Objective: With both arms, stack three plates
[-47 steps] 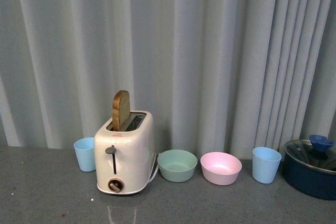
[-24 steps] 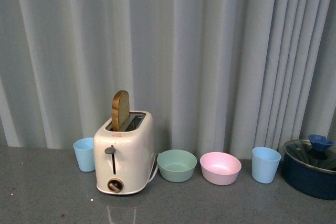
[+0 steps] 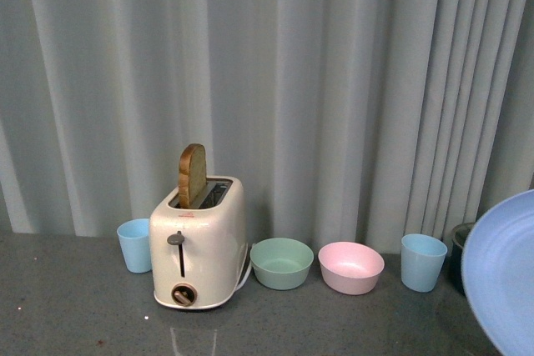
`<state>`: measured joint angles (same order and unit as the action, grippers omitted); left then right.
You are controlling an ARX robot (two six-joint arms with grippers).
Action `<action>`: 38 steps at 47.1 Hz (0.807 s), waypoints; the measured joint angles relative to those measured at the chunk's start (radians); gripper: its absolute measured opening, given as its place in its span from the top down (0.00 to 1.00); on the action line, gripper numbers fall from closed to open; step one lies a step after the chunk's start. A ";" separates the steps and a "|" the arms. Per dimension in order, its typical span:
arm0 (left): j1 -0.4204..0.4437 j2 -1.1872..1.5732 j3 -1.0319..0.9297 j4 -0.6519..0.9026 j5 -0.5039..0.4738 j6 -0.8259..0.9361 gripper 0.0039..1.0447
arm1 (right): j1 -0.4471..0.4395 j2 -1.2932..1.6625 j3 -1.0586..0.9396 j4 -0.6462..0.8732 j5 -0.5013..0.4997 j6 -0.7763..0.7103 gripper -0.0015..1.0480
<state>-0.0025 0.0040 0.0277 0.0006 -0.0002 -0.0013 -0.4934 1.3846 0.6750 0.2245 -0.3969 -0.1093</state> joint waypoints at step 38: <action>0.000 0.000 0.000 0.000 0.000 0.000 0.06 | 0.560 0.310 -0.137 0.341 0.112 0.358 0.97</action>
<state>-0.0025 0.0040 0.0277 0.0006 -0.0002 -0.0013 0.0669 1.6943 0.5385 0.5659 -0.2848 0.2485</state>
